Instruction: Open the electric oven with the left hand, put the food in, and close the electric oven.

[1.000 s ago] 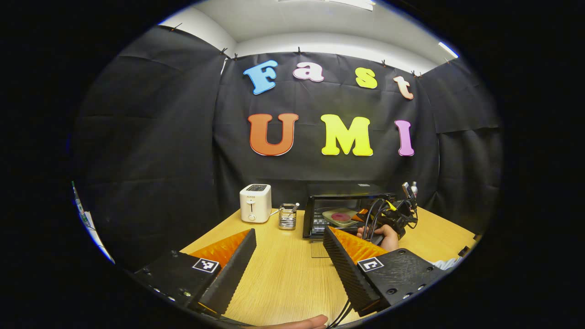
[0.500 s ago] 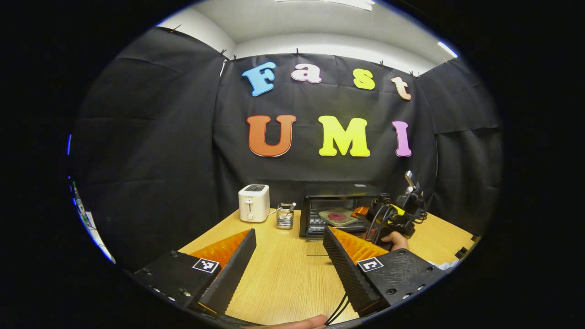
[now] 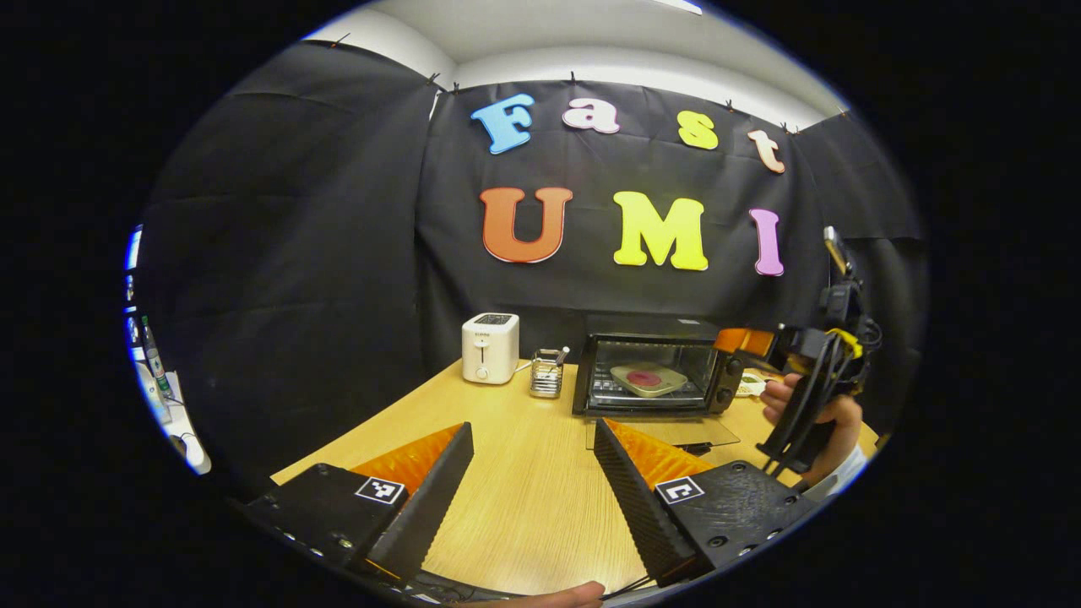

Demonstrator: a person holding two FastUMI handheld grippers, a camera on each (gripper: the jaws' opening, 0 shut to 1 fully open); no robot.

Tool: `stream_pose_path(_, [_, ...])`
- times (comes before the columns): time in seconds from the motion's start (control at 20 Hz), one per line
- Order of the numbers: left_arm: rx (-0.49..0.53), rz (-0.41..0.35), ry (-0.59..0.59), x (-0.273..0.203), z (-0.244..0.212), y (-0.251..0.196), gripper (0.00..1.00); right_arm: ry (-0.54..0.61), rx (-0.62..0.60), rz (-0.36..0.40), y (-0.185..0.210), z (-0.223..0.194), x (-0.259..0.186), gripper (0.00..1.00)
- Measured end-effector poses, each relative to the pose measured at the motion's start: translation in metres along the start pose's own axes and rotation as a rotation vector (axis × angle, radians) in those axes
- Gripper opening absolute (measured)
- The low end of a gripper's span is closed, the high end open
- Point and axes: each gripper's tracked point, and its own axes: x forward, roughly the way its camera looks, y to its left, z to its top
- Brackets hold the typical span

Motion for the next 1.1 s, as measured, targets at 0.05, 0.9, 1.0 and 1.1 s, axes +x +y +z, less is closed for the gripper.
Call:
stream_pose_path(0.05, [-0.004, -0.002, 0.012, 0.002, -0.004, -0.003, 0.92, -0.011, -0.030, 0.000, -0.001, 0.010, -0.012, 0.94])
stream_pose_path(0.9, [0.031, -0.202, 0.245, 0.072, -0.096, -0.135, 0.93, -0.218, -0.322, -0.096, -0.076, 0.144, -0.196, 0.99])
stream_pose_path(1.0, [0.061, -0.219, 0.288, 0.082, -0.113, -0.148, 0.93, -0.249, -0.349, -0.107, -0.085, 0.149, -0.207, 0.94])
stream_pose_path(1.1, [0.091, -0.228, 0.340, 0.090, -0.130, -0.159, 0.93, -0.253, -0.348, -0.101, -0.092, 0.146, -0.214, 0.94])
